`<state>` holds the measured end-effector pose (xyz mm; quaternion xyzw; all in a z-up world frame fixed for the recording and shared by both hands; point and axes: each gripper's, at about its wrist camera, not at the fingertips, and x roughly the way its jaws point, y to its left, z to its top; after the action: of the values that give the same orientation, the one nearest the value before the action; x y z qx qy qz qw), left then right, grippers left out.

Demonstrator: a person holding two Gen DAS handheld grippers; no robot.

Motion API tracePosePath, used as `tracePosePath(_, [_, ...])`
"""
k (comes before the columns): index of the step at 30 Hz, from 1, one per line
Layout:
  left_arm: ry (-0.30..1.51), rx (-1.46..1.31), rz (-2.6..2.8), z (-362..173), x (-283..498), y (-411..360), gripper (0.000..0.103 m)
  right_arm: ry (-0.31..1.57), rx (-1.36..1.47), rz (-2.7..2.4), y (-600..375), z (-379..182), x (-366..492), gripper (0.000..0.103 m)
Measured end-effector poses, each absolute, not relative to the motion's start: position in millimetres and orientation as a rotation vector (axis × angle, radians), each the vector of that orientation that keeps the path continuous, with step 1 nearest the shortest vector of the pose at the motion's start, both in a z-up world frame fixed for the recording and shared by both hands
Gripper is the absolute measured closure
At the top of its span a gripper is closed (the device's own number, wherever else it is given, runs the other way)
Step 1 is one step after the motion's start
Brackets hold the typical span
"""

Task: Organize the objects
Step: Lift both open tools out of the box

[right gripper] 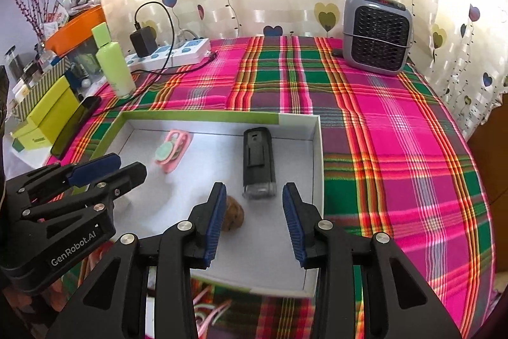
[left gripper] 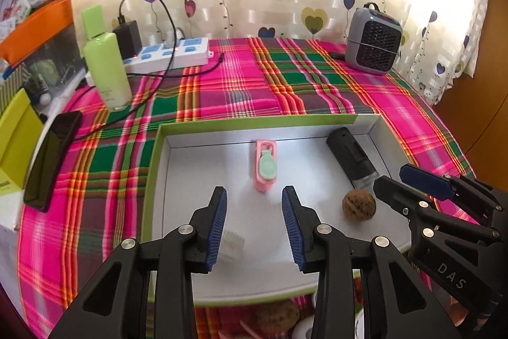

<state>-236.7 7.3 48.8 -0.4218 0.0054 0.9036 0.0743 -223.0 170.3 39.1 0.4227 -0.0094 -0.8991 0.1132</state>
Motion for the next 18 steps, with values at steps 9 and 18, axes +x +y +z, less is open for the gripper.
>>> tracePosePath(9, [0.005, -1.227, 2.74, 54.6, -212.0, 2.9, 0.069, -0.052, 1.217, -2.638, 170.0, 41.6, -202.3, 0.065])
tracePosePath(18, [-0.011, -1.213, 2.78, 55.8, -187.8, -6.5, 0.069, -0.031, 1.163, -2.643, 168.5, 45.6, -177.2, 0.065])
